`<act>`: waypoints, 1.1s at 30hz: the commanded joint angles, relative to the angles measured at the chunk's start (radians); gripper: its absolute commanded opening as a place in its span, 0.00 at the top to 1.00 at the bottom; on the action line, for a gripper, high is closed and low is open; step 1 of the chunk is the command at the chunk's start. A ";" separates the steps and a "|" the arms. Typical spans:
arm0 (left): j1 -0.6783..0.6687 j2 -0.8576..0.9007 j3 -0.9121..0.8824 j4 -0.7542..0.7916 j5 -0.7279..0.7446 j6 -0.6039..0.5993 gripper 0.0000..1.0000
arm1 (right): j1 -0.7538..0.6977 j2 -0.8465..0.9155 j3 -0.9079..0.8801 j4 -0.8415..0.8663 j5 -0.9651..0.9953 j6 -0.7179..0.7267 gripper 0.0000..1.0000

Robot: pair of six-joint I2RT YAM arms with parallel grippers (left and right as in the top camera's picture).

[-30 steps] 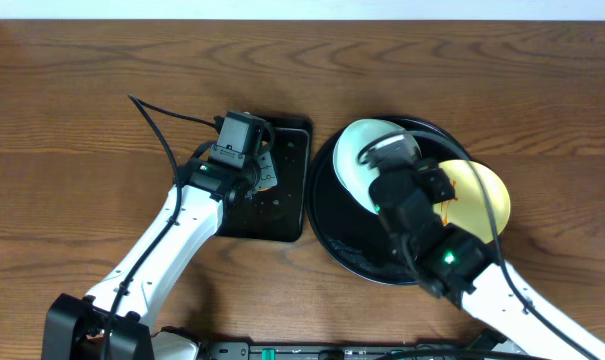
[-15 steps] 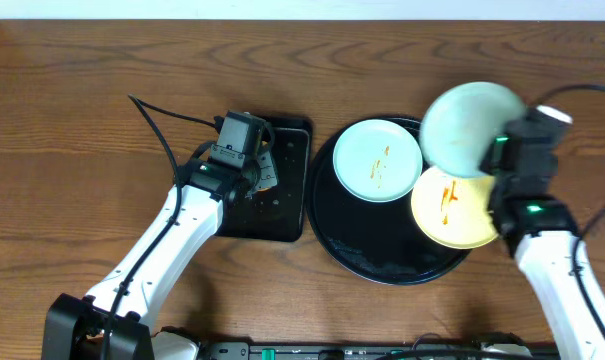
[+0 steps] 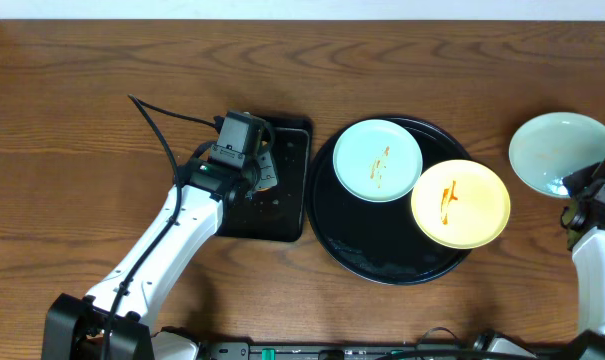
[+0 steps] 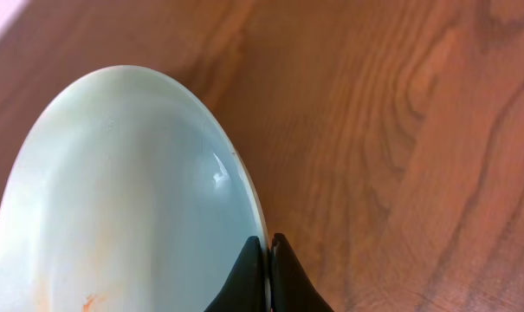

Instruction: Clean dirty plates on tray and stack at the side

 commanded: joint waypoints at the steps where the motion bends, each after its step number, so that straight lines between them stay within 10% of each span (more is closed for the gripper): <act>1: 0.002 0.005 -0.006 -0.002 -0.009 0.013 0.92 | -0.022 0.034 0.017 0.016 -0.015 0.018 0.94; 9: 0.002 0.005 -0.006 -0.002 -0.009 0.013 0.92 | -0.022 0.052 0.017 0.009 -0.326 -0.129 0.54; 15: 0.002 0.005 -0.006 -0.002 -0.009 0.013 0.92 | -0.013 0.052 0.015 -0.199 -0.721 -0.300 0.41; 25: 0.002 0.005 -0.006 -0.003 -0.009 0.013 0.92 | -0.004 0.052 -0.093 -0.294 -0.684 -0.352 0.47; 33: 0.002 0.005 -0.006 -0.006 -0.009 0.013 0.92 | -0.004 0.052 -0.243 -0.105 -0.689 -0.352 0.87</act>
